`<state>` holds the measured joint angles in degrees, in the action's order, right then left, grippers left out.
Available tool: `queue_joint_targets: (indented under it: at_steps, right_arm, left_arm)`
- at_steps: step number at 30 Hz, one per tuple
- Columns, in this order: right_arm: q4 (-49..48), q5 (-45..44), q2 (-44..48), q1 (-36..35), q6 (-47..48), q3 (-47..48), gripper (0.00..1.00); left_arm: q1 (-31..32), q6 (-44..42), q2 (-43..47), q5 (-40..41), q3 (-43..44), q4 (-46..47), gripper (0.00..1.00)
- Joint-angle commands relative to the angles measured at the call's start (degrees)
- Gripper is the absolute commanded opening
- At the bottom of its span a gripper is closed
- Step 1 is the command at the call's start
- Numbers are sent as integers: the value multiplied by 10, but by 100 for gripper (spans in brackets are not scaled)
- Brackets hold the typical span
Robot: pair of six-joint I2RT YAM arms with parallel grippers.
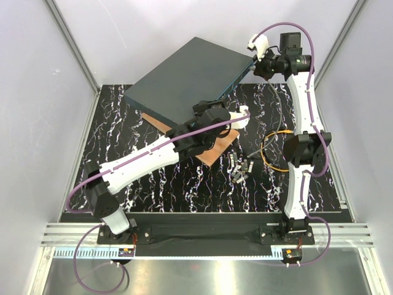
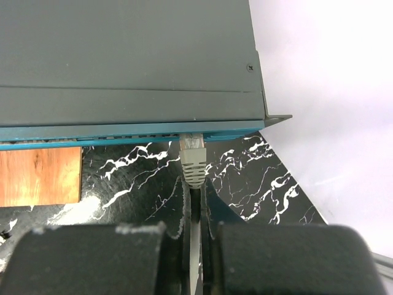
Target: Insert the plug into the switch port
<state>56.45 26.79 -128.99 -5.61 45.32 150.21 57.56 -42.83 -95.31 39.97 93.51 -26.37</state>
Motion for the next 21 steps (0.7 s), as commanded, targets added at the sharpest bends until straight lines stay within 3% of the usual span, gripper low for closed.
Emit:
queue_joint_targets:
  at_steps: [1,11,17,21]
  right_arm:
    - [-256,147,-18,-107,-30,29,0]
    - [-259,159,-44,-111,-87,12,1]
    - [-210,128,14,-107,-40,-64,21]
    - [-173,114,72,-100,-30,-118,51]
  left_arm:
    - [-89,28,3,15,-36,-129,0]
    - [-90,28,1,14,-33,-130,0]
    - [-92,46,4,3,-19,-141,0]
    - [-92,51,10,1,-11,-139,0]
